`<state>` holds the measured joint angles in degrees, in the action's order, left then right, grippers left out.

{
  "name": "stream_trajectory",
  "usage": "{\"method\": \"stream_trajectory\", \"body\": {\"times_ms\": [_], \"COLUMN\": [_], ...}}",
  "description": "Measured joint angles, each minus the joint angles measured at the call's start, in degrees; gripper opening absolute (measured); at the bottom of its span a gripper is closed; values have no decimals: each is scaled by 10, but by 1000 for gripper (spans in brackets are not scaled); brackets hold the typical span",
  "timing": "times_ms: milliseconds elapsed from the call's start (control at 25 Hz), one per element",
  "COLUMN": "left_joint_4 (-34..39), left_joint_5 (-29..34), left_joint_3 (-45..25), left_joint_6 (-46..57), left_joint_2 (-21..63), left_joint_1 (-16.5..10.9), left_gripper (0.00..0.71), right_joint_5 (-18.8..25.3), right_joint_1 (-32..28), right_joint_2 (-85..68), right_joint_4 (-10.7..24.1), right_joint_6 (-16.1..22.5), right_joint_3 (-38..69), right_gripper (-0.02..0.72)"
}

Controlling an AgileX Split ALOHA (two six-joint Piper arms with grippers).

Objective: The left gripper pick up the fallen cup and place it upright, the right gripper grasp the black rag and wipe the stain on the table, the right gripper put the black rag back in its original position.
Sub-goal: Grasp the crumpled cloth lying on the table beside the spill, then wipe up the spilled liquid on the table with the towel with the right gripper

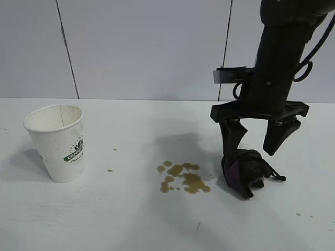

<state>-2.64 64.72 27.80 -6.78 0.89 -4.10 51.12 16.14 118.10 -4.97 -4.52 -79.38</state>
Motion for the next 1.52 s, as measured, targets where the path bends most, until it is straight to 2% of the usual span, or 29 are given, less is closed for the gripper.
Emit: {"method": "stream_trajectory", "body": {"times_ms": [80, 200, 240, 280, 400, 600, 840, 960, 1080, 1240, 1520], "left_joint_4": [0, 0, 0, 0, 0, 1, 1, 1, 1, 1, 1], "left_joint_5": [0, 0, 0, 0, 0, 0, 0, 0, 0, 0, 0], "left_joint_3": [0, 0, 0, 0, 0, 0, 0, 0, 0, 0, 0], "left_joint_6": [0, 0, 0, 0, 0, 0, 0, 0, 0, 0, 0], "left_joint_2": [0, 0, 0, 0, 0, 0, 0, 0, 0, 0, 0], "left_joint_1": [0, 0, 0, 0, 0, 0, 0, 0, 0, 0, 0], "left_gripper": [354, 354, 354, 354, 354, 354, 354, 354, 354, 354, 354], "right_joint_5": [-1, -1, -1, -1, 11, 14, -18, -48, -79, -105, -110], "right_joint_1": [0, 0, 0, 0, 0, 13, 121, 174, 203, 212, 212], "right_joint_2": [8, 11, 11, 11, 0, -74, -102, -78, -47, 9, 64], "right_joint_4": [-6, -9, -11, -12, -21, -65, -77, -77, -69, -54, -21], "right_joint_6": [0, 0, 0, 0, 0, -16, -16, -12, 4, 25, 45], "right_joint_3": [2, 3, 3, 3, -1, -40, -65, -65, -65, -65, -67], "right_gripper": [403, 167, 111, 85, 84, 84, 84, 84, 84, 84, 84]}}
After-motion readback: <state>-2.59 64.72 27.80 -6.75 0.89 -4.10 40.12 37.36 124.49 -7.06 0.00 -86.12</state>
